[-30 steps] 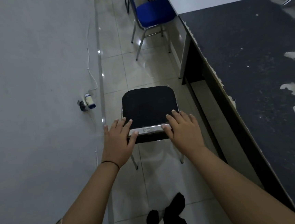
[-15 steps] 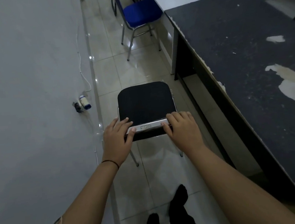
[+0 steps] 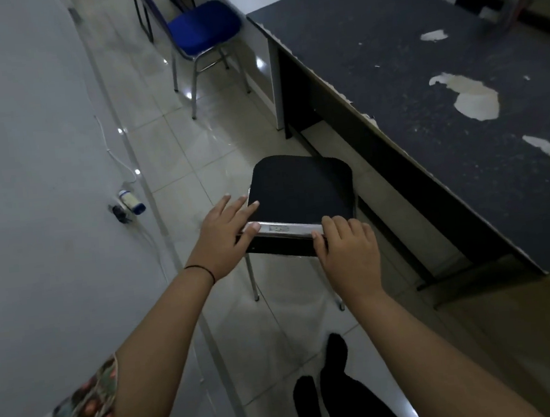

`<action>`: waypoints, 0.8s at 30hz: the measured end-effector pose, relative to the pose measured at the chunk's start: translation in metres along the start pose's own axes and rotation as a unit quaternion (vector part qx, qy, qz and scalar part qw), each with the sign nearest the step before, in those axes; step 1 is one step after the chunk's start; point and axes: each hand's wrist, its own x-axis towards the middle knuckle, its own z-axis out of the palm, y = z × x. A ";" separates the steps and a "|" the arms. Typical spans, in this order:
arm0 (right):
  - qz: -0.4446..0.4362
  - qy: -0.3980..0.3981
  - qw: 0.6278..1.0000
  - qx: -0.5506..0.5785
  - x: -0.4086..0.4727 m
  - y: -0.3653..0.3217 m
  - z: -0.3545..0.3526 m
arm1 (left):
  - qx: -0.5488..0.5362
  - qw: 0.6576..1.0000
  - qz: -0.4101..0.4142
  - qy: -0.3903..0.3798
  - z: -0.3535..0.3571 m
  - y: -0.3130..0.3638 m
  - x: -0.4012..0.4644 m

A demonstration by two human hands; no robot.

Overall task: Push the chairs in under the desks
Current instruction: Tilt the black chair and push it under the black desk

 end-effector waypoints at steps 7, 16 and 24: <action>-0.025 -0.027 0.999 -0.029 0.011 -0.004 0.000 | 0.082 0.996 0.044 0.016 0.009 -0.002 -0.001; -0.042 -0.048 0.998 -0.008 0.037 0.000 0.004 | 0.115 0.991 0.048 0.039 0.008 -0.005 0.004; 0.021 -0.040 0.999 0.017 0.043 -0.014 0.010 | 0.122 0.991 0.039 0.047 0.004 -0.019 0.019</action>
